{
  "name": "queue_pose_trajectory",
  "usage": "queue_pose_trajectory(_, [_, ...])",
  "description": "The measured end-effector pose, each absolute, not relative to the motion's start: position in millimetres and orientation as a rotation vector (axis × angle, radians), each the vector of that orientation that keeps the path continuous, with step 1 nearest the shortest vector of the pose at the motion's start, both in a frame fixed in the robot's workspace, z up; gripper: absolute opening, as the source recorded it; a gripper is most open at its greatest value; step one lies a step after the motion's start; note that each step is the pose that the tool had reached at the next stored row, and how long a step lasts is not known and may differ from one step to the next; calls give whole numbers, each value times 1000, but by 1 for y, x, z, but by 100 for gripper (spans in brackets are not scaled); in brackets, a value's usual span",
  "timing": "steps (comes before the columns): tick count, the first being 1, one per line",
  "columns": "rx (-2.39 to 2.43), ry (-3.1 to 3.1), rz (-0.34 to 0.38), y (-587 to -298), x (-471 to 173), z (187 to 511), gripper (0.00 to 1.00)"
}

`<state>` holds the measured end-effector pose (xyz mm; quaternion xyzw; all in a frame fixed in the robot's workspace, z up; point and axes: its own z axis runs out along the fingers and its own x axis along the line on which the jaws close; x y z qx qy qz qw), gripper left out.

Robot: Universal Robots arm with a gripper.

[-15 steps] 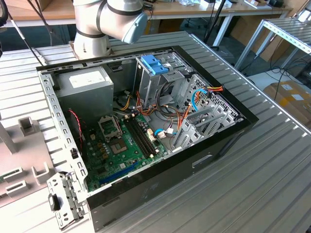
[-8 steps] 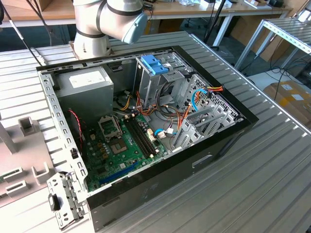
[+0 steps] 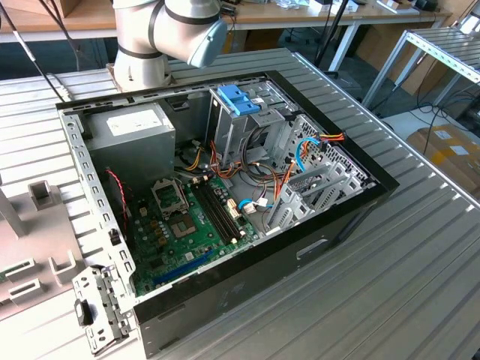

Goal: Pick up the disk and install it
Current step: 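Reach for the disk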

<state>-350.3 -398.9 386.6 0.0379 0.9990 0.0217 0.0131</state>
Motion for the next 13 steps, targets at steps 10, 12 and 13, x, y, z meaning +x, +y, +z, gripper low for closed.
queue_pose_trajectory(10, [118,3113,68,-399,-357,387,11])
queue_pose_trajectory(12, [118,3112,68,-399,-357,387,11])
queue_pose_trajectory(13, [118,3112,68,-399,-358,387,11])
